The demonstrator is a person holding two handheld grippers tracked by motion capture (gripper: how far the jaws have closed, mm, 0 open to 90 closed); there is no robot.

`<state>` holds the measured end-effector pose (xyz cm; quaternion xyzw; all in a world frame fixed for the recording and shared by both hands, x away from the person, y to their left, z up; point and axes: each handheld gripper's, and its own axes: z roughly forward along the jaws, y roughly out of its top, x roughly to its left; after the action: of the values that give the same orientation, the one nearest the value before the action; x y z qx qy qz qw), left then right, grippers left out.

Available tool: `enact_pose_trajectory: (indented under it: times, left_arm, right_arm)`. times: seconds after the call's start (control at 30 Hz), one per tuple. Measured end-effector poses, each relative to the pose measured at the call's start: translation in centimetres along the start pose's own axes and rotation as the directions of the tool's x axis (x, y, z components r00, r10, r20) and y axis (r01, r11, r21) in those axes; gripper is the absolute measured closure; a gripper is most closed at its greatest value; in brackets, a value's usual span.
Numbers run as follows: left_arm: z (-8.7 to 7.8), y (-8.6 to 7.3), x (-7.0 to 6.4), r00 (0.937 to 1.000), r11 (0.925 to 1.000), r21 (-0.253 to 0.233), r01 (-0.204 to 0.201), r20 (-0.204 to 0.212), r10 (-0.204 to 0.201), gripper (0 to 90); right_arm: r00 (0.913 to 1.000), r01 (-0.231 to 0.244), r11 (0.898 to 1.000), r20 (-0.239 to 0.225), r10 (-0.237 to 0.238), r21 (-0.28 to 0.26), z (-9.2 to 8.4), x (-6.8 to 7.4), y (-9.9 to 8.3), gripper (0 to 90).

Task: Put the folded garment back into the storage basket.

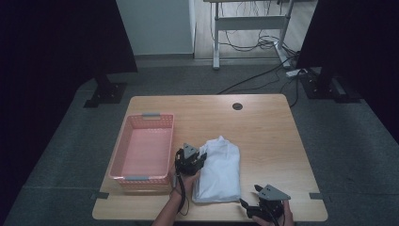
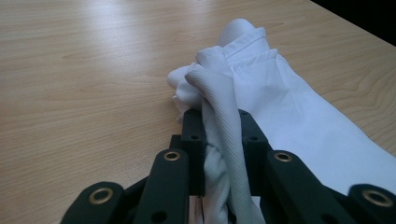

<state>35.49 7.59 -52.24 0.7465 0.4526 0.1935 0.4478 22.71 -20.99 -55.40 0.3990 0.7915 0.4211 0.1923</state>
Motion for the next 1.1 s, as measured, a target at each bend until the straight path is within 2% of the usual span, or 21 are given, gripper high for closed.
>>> enact_pose_trajectory:
  times: [0.6,1.1]
  left_arm:
    - [-0.1,-0.1,-0.2,1.0000,1.0000,-0.003,-0.001,0.002,0.001,76.2]
    - [0.0,-0.4,-0.1,1.0000,1.0000,-0.007,0.005,0.001,-0.005,76.1]
  right_arm:
    - [0.9995,0.027,0.999,-0.019,-0.026,0.023,1.7,0.9,1.0,21.8]
    - [0.9989,0.029,0.998,-0.038,-0.027,0.050,3.4,1.4,1.8,25.5]
